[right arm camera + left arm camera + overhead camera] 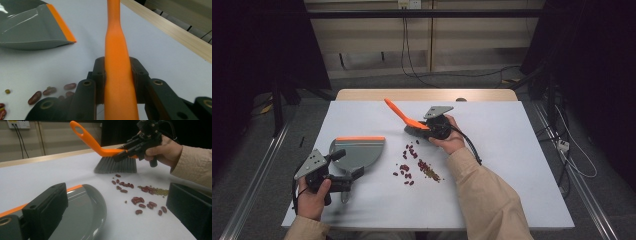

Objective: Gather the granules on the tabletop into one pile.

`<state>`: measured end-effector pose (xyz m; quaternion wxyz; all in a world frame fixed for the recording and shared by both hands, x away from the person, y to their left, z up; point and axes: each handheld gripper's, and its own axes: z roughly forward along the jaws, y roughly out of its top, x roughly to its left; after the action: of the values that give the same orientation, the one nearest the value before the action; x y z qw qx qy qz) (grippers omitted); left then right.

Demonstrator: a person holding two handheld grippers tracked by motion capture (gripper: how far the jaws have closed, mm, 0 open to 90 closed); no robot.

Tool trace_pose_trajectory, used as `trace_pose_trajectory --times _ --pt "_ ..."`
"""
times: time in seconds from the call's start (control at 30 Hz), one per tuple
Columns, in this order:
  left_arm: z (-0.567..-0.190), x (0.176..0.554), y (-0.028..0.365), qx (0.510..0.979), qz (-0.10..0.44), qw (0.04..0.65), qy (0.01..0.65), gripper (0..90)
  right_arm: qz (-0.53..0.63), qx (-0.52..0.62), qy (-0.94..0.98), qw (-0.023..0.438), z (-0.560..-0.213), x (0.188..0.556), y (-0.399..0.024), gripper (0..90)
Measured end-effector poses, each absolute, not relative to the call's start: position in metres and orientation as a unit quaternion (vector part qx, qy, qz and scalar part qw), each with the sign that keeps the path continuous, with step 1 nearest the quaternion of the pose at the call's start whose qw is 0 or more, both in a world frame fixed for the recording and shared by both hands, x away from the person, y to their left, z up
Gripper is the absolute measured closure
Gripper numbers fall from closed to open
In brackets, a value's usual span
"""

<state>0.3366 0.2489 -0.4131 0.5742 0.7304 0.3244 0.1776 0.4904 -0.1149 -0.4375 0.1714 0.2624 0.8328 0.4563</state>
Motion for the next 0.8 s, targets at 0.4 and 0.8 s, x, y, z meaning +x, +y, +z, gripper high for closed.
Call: trace_pose_trajectory --times 0.4,0.8 --pt "-0.413 0.336 0.249 0.730 0.179 0.574 0.325 3.7 0.457 0.222 0.849 0.143 -0.436 0.479 -0.113 70.7" --pt "-0.413 0.336 0.249 0.730 0.180 0.573 0.326 3.7 0.462 0.207 0.854 0.122 -0.435 0.468 -0.118 70.5"
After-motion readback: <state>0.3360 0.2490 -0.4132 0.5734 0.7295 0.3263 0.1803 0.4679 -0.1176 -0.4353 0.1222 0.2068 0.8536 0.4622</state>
